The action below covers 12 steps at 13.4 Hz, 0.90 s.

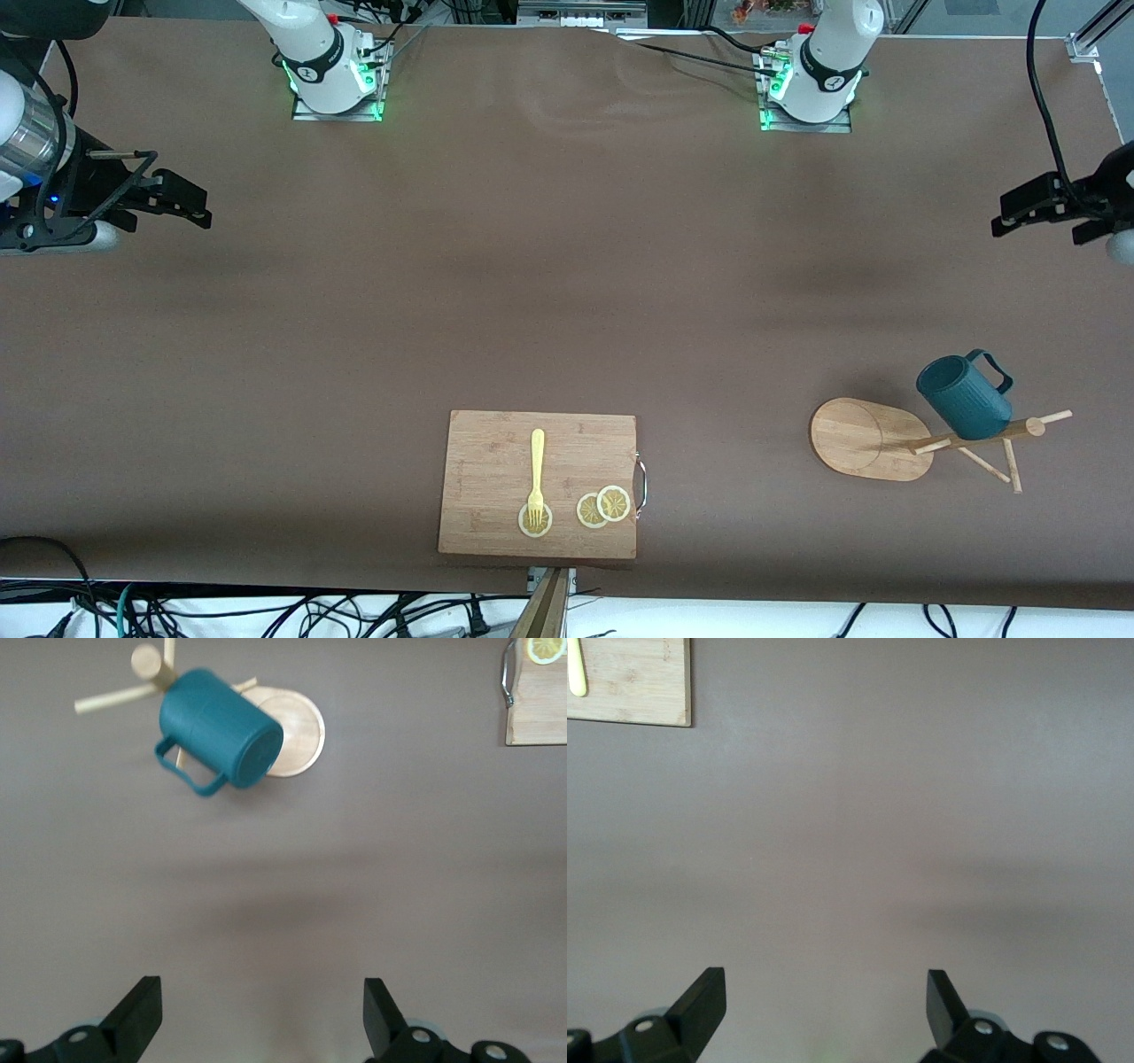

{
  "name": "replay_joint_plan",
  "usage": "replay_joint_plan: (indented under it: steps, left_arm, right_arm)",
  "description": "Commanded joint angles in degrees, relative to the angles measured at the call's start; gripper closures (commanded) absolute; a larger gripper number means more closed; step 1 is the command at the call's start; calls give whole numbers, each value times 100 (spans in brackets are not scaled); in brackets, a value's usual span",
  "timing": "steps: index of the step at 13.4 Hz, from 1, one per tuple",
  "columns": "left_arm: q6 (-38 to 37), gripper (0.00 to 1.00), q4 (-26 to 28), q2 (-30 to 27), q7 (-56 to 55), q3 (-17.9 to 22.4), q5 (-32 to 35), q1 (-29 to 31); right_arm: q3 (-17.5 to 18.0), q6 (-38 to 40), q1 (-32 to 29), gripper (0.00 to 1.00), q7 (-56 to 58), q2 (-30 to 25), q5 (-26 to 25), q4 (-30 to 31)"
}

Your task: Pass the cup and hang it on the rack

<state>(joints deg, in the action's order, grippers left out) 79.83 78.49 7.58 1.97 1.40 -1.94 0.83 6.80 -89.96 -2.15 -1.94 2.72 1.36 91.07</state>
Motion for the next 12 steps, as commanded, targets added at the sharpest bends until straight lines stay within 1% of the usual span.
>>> replay_joint_plan:
  steps: [1, 3, 12]
  left_arm:
    - [-37, 0, 79, 85, -294, 1, 54, -30]
    - [-73, 0, 52, 156, -294, 9, -139, 22]
    - [-73, 0, 35, 253, -312, -17, -78, -56]
  right_arm:
    - [32, 14, -5, 0, -52, 45, -13, -98]
    - [50, -73, 13, 0, -34, 45, -13, -98]
    - [59, -144, 13, 0, -8, 45, -48, -116]
